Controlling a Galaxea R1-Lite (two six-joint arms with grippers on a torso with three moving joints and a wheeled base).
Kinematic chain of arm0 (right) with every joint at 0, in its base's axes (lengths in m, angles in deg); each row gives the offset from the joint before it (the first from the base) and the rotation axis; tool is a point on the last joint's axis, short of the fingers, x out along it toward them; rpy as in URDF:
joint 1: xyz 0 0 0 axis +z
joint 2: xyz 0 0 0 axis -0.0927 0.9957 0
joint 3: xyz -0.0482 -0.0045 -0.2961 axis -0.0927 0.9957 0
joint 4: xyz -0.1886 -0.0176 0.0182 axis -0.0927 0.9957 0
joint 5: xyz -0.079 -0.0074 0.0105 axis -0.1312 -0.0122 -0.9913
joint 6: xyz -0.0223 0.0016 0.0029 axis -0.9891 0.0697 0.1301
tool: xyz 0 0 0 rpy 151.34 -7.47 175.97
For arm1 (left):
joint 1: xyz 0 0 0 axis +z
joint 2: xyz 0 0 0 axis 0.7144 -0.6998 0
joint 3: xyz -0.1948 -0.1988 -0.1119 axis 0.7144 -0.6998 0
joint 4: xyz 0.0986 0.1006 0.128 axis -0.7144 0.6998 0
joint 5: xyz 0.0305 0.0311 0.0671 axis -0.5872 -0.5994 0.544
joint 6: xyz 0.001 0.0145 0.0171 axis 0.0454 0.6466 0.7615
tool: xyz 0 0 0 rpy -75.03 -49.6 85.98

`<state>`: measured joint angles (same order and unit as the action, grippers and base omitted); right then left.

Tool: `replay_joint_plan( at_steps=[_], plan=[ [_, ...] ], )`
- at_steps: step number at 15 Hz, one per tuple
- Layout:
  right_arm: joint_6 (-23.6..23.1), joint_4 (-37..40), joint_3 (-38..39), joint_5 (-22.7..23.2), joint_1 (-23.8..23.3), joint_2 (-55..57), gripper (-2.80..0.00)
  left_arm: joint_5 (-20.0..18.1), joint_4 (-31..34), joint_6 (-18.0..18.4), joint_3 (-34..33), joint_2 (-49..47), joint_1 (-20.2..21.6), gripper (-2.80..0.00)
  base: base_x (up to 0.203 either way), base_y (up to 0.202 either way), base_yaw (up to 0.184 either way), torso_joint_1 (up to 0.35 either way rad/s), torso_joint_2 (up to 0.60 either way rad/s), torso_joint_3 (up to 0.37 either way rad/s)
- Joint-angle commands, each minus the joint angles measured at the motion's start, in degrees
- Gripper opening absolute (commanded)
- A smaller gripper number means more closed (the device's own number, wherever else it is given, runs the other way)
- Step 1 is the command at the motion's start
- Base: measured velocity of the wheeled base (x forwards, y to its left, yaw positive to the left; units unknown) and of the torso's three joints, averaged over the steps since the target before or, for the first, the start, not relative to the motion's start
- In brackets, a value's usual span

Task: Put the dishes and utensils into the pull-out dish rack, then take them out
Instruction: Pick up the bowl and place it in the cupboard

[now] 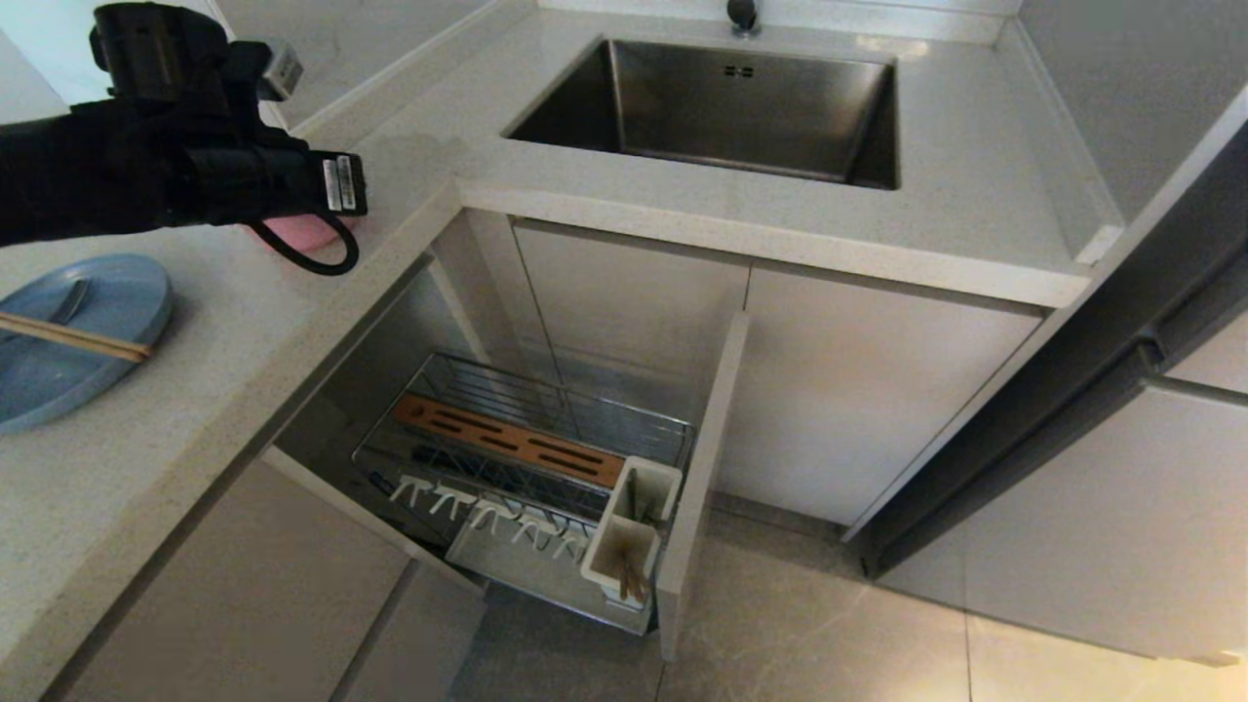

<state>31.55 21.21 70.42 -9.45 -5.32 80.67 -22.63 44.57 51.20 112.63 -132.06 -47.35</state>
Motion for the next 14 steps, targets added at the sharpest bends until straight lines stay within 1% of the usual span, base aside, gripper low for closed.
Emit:
replay_joint_plan(
  at_steps=[1,6,8,9,10,11,14],
  plan=[
    [0.01,-0.01,0.0,0.01,0.0,-0.04,-2.8,0.02,0.01,-0.06,-0.02,0.2,0.0,-2.8,0.0,0.0,0.0,0.0,0.0,0.0],
    [0.01,-0.01,0.0,0.01,0.0,-0.04,-2.8,0.02,0.1,-0.06,-0.11,0.39,0.0,-2.8,0.0,0.0,0.0,0.0,0.0,0.0],
    [0.01,-0.01,0.0,0.01,0.0,-0.04,-2.8,-0.07,-0.22,-0.75,-0.11,0.94,0.0,-2.8,0.0,0.0,0.0,0.0,0.0,0.0],
    [0.01,-0.01,0.0,0.01,0.0,-0.04,-2.8,-0.1,-0.91,-2.02,-0.11,1.62,0.0,-2.8,0.0,0.0,0.0,0.0,0.0,0.0],
    [0.01,-0.01,0.0,0.01,0.0,-0.04,-2.8,-0.07,-2.98,-4.07,-0.11,1.9,-0.05,-2.8,0.0,0.0,0.0,0.0,0.0,0.0],
    [0.01,-0.01,0.0,0.01,0.0,-0.04,-2.8,0.35,-6.25,-6.06,-0.11,2.16,-0.02,-2.8,0.0,0.0,0.0,0.0,0.0,0.0],
    [0.01,-0.01,0.0,0.01,0.0,-0.04,-2.8,3.87,-16.95,-12.52,-0.15,2.53,-0.16,-2.8,0.0,0.0,0.0,0.0,0.0,0.0]
  ],
)
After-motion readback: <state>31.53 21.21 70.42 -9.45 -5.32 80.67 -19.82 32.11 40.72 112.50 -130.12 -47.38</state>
